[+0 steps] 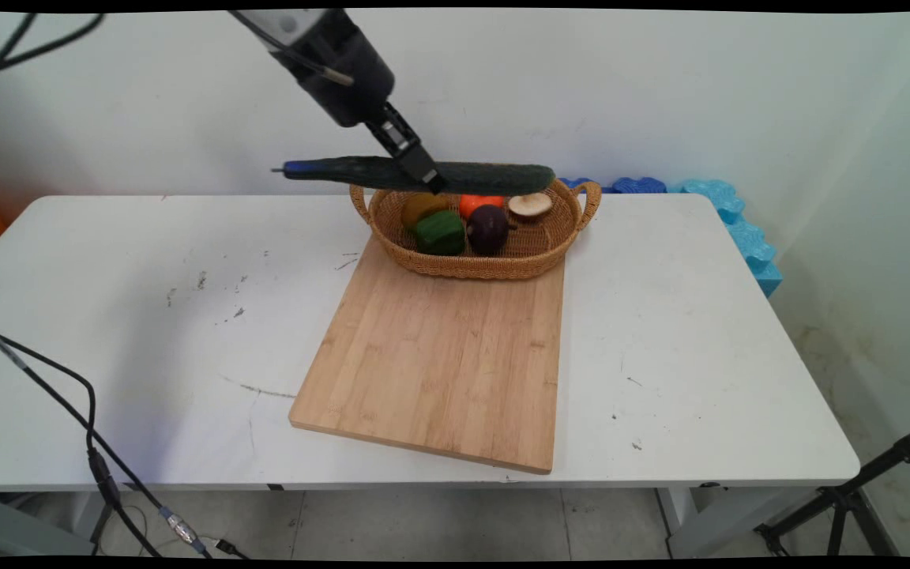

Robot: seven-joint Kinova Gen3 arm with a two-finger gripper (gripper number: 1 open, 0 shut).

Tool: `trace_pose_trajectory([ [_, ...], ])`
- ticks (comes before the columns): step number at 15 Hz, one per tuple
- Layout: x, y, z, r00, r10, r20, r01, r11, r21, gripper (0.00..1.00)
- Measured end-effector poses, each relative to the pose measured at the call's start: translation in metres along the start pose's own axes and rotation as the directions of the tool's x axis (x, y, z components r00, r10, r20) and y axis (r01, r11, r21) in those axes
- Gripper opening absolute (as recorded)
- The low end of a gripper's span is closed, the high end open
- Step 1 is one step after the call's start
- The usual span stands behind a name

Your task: Place the picked object on the cutting board

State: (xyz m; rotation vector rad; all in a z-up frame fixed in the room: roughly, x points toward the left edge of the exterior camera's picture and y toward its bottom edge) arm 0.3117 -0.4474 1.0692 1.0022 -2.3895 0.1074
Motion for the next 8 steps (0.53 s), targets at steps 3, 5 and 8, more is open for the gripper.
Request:
trace_pose_trajectory([
  [3, -0.010, 0.012, -0.015, 0.999, 0.037, -0.006, -0.037, 0.999, -0.029, 0.00],
  [5, -0.019, 0.018, -0.022, 0.998, 0.064, -0.011, -0.065, 0.997, -0.047, 0.00],
  [8, -0.042, 0.023, -0.026, 0.992, 0.123, -0.017, -0.124, 0.989, -0.079, 0.00],
])
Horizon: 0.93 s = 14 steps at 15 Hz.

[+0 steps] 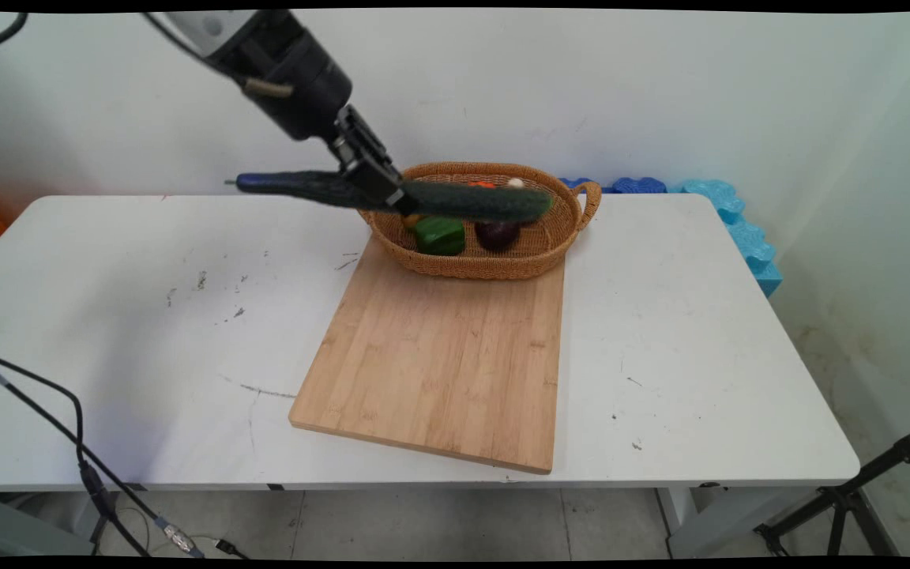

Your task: Place the picked object on the cutting board

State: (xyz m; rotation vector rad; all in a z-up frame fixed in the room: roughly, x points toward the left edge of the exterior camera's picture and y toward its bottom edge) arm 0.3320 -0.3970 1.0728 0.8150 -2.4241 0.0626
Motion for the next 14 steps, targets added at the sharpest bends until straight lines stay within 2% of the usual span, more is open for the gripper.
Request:
trace_pose_trajectory([
  [4, -0.035, 0.000, 0.016, 0.998, 0.064, 0.000, -0.064, 0.997, -0.033, 0.00],
  [7, -0.056, 0.000, 0.040, 0.995, 0.104, -0.002, -0.104, 0.992, -0.069, 0.00],
  [14, -0.085, -0.001, 0.087, 0.989, 0.148, -0.006, -0.148, 0.982, -0.120, 0.00],
])
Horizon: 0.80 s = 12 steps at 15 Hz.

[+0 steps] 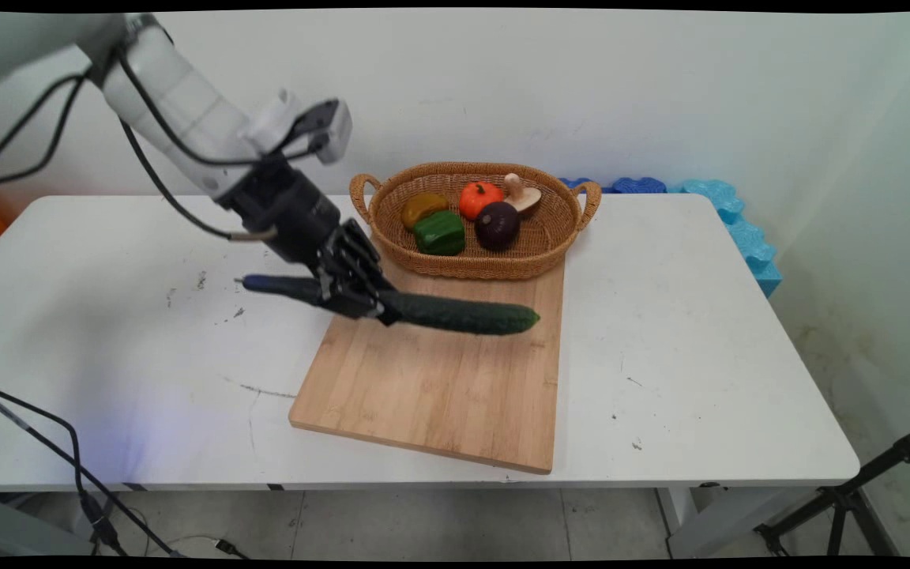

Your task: Place the picked object on the cutting board

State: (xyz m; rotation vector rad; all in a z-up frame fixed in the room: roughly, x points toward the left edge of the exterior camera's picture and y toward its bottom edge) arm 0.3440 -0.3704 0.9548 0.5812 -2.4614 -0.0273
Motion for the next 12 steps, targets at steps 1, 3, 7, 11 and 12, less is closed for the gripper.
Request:
trace_pose_trajectory([
  [1, -0.005, -0.001, 0.008, 1.000, 0.007, 0.000, -0.007, 1.000, -0.004, 0.00],
  [3, -0.014, -0.004, 0.026, 1.000, 0.024, -0.001, -0.024, 1.000, -0.011, 0.00],
  [7, -0.027, -0.007, 0.050, 0.999, 0.046, 0.000, -0.046, 0.999, -0.020, 0.00],
  [11, -0.037, -0.010, 0.070, 0.998, 0.059, -0.001, -0.059, 0.998, -0.025, 0.00],
  [12, -0.040, -0.010, 0.075, 0.998, 0.061, -0.001, -0.061, 0.998, -0.027, 0.00],
])
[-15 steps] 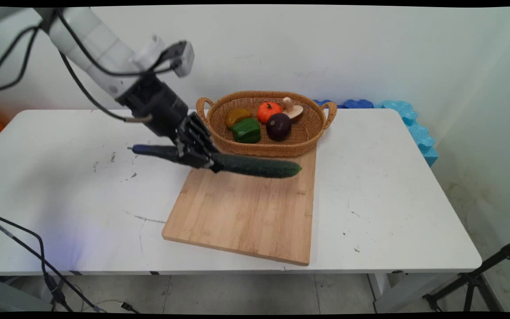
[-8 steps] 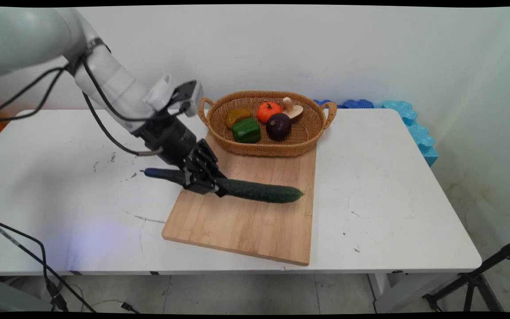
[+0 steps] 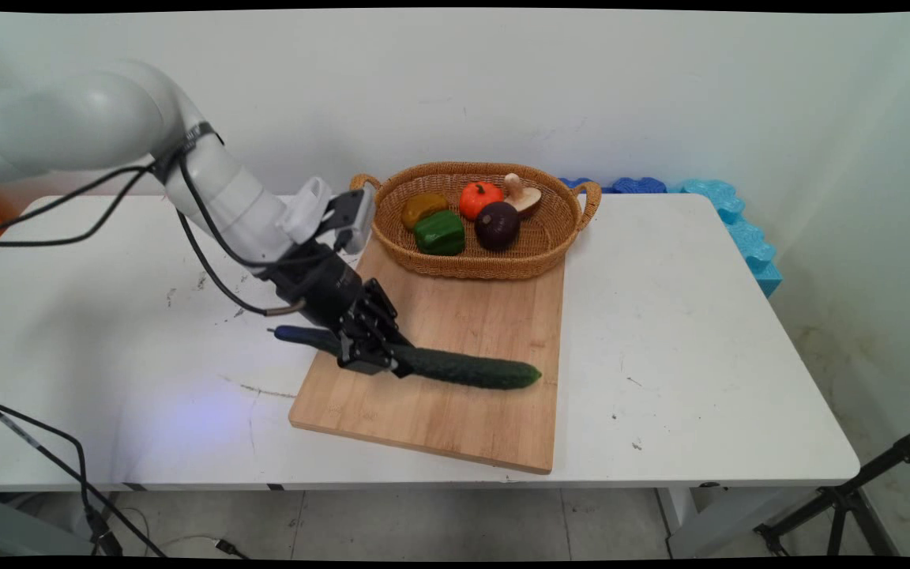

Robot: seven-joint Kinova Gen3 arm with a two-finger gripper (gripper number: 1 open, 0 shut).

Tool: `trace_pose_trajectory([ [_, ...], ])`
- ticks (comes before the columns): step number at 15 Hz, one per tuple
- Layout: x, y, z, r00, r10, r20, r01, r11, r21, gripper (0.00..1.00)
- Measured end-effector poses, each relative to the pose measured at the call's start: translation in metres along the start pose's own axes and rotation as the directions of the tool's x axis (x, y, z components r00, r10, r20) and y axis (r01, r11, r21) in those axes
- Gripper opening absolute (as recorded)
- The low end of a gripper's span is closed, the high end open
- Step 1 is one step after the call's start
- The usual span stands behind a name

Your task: Place the picked object on the cutting board

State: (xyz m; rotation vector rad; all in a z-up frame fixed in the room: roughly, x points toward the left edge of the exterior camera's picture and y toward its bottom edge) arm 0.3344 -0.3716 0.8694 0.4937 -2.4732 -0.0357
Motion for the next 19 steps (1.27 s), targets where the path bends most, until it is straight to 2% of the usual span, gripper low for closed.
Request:
trace_pose_trajectory([
  [13, -0.018, -0.002, 0.041, 1.000, 0.017, -0.008, -0.017, 1.000, -0.014, 0.00],
  [14, -0.019, -0.002, 0.043, 1.000, 0.017, -0.007, -0.017, 1.000, -0.011, 1.00],
  [19, -0.023, -0.002, 0.046, 1.000, 0.029, -0.008, -0.029, 0.999, -0.017, 1.00],
])
